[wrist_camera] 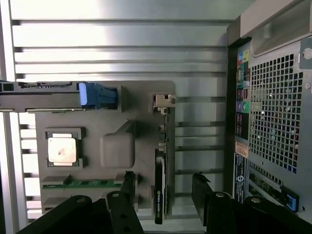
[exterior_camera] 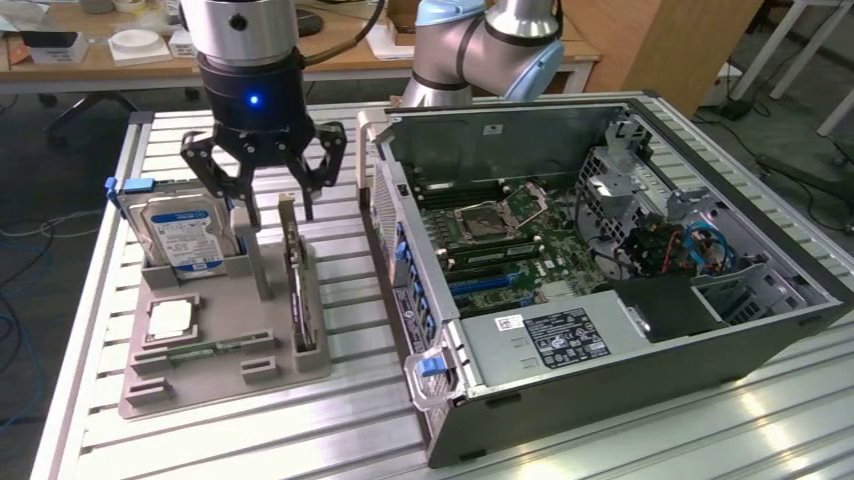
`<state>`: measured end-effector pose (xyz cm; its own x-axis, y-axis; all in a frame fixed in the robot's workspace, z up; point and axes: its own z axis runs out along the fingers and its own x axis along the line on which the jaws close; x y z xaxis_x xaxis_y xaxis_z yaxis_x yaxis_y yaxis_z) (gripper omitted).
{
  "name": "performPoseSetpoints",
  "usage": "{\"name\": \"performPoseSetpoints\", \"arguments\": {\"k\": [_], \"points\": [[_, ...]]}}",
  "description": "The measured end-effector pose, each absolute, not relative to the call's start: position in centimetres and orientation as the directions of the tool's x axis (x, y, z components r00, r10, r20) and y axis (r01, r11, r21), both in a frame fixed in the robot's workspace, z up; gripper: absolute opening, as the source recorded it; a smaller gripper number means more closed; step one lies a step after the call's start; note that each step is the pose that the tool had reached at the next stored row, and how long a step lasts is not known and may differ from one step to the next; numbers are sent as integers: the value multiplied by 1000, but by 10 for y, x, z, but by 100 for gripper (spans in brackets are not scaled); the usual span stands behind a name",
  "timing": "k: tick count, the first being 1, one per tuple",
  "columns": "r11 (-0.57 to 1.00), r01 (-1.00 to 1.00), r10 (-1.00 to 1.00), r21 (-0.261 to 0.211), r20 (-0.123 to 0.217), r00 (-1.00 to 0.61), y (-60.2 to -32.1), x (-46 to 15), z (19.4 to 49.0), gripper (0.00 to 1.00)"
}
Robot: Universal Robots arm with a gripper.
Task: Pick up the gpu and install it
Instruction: 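Pick up the gpu and move the gpu toward the slot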
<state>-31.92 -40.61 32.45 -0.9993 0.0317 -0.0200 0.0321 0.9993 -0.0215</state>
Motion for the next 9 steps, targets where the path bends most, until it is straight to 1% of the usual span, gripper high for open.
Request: {"name": "performPoseSetpoints", "arguments": {"k": [9], "points": [[999, 32, 32, -28, -20, -999, -410, -319, 320, 59]]}}
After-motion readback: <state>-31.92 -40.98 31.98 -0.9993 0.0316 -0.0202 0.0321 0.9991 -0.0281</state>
